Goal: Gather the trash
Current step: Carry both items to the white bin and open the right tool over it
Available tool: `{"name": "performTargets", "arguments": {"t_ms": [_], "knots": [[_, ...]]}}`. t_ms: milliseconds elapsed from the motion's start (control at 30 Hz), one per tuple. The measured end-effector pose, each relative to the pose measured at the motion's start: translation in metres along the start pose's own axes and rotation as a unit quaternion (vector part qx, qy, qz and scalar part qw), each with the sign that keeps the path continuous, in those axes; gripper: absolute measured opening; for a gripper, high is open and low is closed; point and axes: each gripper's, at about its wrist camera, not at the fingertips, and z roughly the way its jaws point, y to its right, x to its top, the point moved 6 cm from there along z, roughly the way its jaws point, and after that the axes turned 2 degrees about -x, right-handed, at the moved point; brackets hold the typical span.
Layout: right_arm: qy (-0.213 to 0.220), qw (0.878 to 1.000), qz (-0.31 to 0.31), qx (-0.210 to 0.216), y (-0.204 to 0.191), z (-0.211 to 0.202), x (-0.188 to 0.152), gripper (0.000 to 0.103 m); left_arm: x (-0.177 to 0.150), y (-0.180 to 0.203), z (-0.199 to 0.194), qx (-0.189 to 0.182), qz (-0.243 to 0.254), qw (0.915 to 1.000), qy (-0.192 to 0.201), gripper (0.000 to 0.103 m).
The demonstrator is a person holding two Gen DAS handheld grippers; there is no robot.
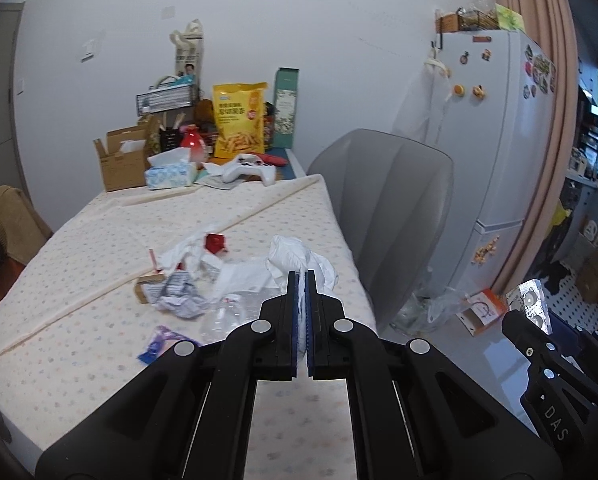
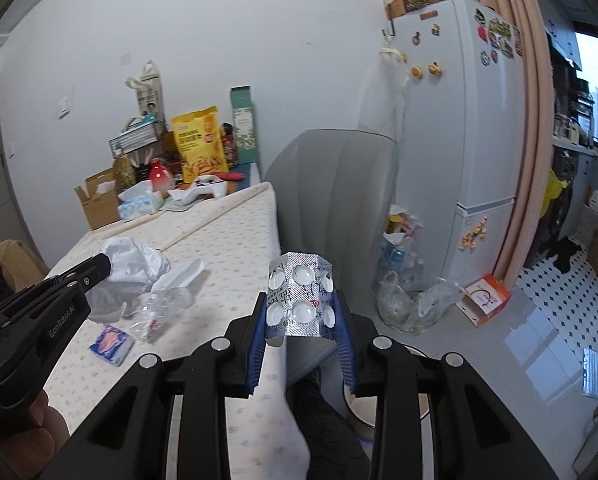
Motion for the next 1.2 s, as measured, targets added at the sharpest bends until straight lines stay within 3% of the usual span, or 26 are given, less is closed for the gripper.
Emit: {"name": "performTargets", "arguments": {"t_ms": [367, 633, 933, 1200], "knots": [[-0.032, 0.997, 0.040, -0.054, 0.072, 0.046, 0.004, 0.031, -0.003, 0.074, 0.069, -0.047, 0.036, 0.9970, -0.050, 0.004], [-0.068, 0.991, 0.077, -0.084, 0.132, 0.100, 0.000, 0.031, -0.009, 0.134, 0.135, -0.074, 0.073, 0.9899, -0.096, 0.004], [-0.125, 0.982, 0.110, -0.090, 0.178, 0.169, -0.023, 0.031, -0.030, 0.176, 0.201, -0.089, 0.095, 0.9800, -0.150, 0.004], [-0.141, 0.977, 0.135, -0.083, 0.197, 0.208, -0.029, 0.032, -0.041, 0.191, 0.240, -0.095, 0.100, 0.9746, -0.177, 0.004]]}}
